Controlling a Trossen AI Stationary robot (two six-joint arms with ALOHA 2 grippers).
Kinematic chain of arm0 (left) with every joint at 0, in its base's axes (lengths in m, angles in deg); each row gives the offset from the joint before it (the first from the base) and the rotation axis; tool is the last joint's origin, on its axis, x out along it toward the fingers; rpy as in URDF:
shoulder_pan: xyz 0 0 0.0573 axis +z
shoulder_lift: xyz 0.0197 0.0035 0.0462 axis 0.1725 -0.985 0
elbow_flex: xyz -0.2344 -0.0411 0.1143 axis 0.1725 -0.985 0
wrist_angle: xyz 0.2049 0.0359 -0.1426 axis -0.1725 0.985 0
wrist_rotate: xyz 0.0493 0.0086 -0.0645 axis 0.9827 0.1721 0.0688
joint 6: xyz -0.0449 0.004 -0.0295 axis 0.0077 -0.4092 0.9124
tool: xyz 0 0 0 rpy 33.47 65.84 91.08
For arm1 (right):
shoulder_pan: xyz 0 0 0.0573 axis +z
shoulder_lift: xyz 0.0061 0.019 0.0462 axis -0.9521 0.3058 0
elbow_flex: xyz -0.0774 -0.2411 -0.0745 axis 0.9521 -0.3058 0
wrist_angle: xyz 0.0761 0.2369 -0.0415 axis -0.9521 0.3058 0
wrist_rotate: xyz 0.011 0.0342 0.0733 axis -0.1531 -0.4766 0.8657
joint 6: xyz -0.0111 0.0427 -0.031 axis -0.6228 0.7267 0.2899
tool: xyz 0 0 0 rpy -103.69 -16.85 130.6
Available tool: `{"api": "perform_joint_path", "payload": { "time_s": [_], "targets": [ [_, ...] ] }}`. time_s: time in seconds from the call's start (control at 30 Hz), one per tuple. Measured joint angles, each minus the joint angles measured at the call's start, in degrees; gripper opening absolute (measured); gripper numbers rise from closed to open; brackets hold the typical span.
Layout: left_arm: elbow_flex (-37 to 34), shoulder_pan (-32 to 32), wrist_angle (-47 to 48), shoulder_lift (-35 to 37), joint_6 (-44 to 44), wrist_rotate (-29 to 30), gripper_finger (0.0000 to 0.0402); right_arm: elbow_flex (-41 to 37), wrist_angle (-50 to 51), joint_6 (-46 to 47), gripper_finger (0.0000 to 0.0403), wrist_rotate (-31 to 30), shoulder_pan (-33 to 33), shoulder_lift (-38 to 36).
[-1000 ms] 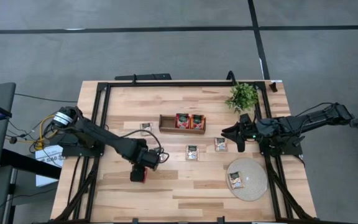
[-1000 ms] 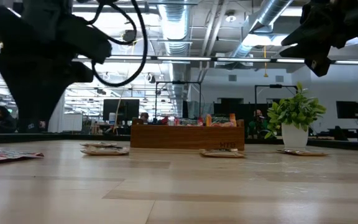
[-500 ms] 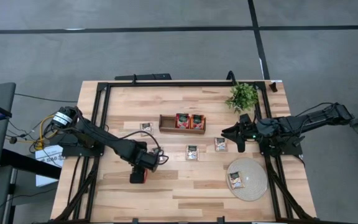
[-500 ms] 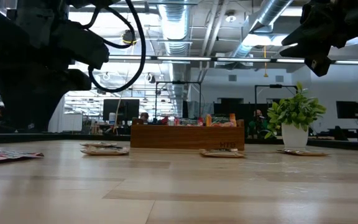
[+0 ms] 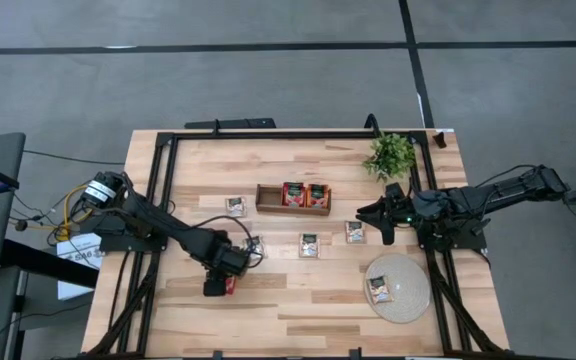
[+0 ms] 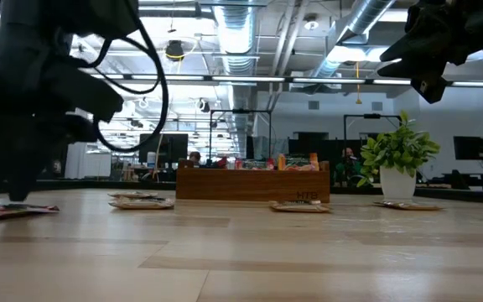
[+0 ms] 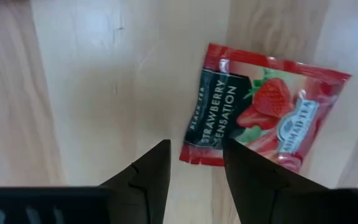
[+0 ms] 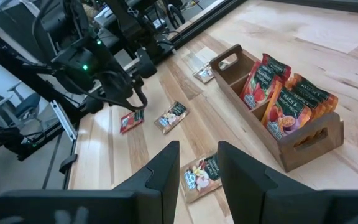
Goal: Pick & Place Tea
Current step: Put the red tea bag into the middle section of the wooden organizer
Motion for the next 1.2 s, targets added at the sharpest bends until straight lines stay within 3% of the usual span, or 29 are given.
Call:
{"api": "perform_joint_path", "payload": {
  "time_s": [0.27,0.67,0.93,1.2],
  "targets": [
    [-3.1,-1.0,-3.8,0.3,3.8,0.1,0.0130,0.0,0.0,0.0,0.0102,0.0,0.0,0.0],
    [-1.9,-1.0,-3.6,0.0,4.0,-0.3,0.0007,0.0,-0.1,0.0,0.0102,0.0,0.0,0.0],
    [-1.9,-1.0,-1.1,1.7,5.4,2.2,0.0002,0.0,-0.1,0.0,0.0102,0.0,0.0,0.0],
    [0.9,-1.0,6.7,10.4,9.3,8.0,0.0000,0.0,-0.2,0.0,0.0102,0.0,0.0,0.0]
  ]
}}
